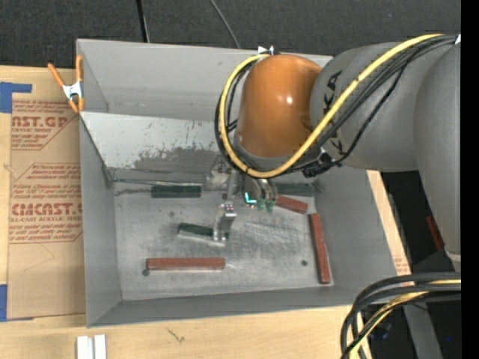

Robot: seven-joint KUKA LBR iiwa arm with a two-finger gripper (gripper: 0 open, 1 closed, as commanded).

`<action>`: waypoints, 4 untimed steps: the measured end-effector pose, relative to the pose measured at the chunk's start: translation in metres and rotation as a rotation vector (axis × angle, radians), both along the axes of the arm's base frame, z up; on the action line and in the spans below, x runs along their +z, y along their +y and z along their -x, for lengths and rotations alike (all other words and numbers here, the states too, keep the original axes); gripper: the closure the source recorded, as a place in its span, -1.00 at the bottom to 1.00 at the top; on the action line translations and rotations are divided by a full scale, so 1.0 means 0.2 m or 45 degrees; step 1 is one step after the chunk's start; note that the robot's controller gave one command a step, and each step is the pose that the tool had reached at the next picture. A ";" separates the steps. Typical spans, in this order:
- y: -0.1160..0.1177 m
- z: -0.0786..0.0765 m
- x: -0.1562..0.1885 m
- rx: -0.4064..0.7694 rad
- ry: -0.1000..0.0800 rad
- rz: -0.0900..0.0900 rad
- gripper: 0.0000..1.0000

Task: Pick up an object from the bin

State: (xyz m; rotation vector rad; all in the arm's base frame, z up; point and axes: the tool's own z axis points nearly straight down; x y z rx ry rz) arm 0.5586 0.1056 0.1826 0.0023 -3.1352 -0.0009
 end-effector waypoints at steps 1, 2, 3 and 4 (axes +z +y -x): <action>0.00 -0.01 0.02 -0.001 -0.010 -0.001 -1.00; 0.02 0.06 -0.54 0.151 -0.011 -0.001 1.00; 0.02 0.06 -0.54 0.152 -0.011 -0.001 1.00; 0.03 0.20 0.12 0.083 -0.010 -0.001 1.00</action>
Offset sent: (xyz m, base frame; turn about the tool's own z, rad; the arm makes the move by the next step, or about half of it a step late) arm -0.0147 0.0039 -0.1126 -0.1195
